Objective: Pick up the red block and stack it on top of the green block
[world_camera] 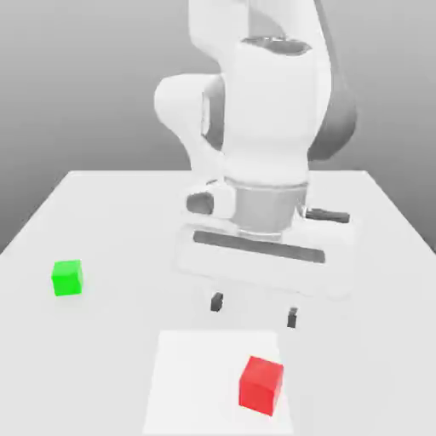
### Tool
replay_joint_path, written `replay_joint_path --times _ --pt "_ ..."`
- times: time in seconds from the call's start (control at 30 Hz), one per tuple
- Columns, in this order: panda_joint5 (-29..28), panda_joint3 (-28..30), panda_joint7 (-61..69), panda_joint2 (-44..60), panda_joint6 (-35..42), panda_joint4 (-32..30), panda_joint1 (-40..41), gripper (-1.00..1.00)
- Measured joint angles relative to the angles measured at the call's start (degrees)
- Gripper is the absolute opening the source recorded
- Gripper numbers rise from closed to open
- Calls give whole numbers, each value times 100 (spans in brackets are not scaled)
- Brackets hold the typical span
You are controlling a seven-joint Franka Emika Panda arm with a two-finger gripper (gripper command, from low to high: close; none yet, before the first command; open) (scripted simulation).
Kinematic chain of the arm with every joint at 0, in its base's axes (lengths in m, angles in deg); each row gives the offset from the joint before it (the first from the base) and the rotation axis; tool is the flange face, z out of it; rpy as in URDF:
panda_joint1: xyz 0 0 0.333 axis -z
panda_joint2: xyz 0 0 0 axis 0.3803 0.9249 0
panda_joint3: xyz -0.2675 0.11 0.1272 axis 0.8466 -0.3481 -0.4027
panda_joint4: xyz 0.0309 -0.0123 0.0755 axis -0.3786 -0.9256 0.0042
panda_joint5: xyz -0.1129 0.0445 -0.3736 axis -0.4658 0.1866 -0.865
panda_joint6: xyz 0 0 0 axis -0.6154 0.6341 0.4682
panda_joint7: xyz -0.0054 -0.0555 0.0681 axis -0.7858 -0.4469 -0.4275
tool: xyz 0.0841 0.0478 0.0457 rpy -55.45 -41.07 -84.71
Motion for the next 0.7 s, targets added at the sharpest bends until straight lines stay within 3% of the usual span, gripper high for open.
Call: replay_joint_path --times 0.1,0.23,0.27,0.5,0.7 --pt "45 11 -219 596 -350 -107 -68 0" --pt "-312 316 -527 1422 -1006 -6 -303 0" --pt "-380 389 -579 1574 -1132 16 -362 -100" --pt "-388 389 -588 1584 -1150 17 -362 -100" --pt "127 166 -182 519 -309 -198 -68 -100"
